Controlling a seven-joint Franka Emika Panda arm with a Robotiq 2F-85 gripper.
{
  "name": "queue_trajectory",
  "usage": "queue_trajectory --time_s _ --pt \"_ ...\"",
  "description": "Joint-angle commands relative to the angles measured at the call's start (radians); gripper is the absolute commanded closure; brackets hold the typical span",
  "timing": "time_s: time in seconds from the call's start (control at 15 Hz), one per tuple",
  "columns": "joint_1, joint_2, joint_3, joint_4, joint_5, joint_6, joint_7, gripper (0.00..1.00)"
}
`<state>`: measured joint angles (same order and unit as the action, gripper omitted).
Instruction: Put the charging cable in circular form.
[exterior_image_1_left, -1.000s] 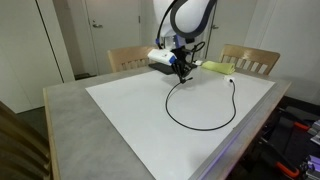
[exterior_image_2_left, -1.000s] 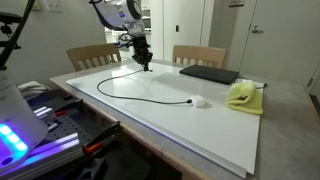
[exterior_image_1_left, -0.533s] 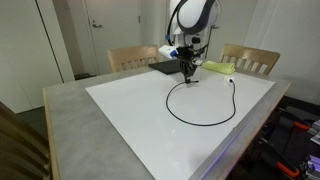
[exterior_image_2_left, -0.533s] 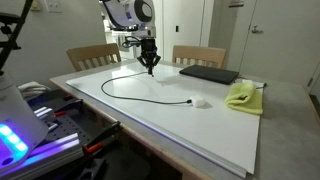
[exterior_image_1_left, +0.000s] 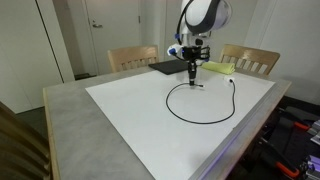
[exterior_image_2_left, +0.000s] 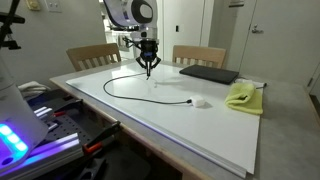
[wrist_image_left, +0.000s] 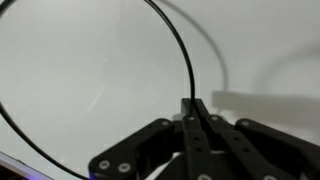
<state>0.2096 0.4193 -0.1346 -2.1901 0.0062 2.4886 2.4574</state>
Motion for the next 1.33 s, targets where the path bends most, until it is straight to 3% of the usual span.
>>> queue_trajectory --time_s 0.0,0.47,0.8,0.87,0.93,1.13,1.27 --pt "-0.02 -0.008 0.014 -0.012 -0.009 0.011 0.035 0.99" --pt "-0.019 0.014 0.035 0.018 -0.009 -0.027 0.036 0.99" --pt "-0.024 -0.018 0.009 -0.022 -0.004 -0.063 0.172 0.99" --pt "-0.008 -0.02 -0.017 -0.029 0.019 -0.064 0.186 0.99" --pt "0.051 -0.017 -0.097 -0.032 0.085 -0.069 0.157 0.99" --pt "0.125 -0.007 -0.23 -0.056 0.223 -0.067 0.149 0.99" --pt "0.133 -0.008 -0.263 -0.077 0.289 -0.053 0.147 0.99"
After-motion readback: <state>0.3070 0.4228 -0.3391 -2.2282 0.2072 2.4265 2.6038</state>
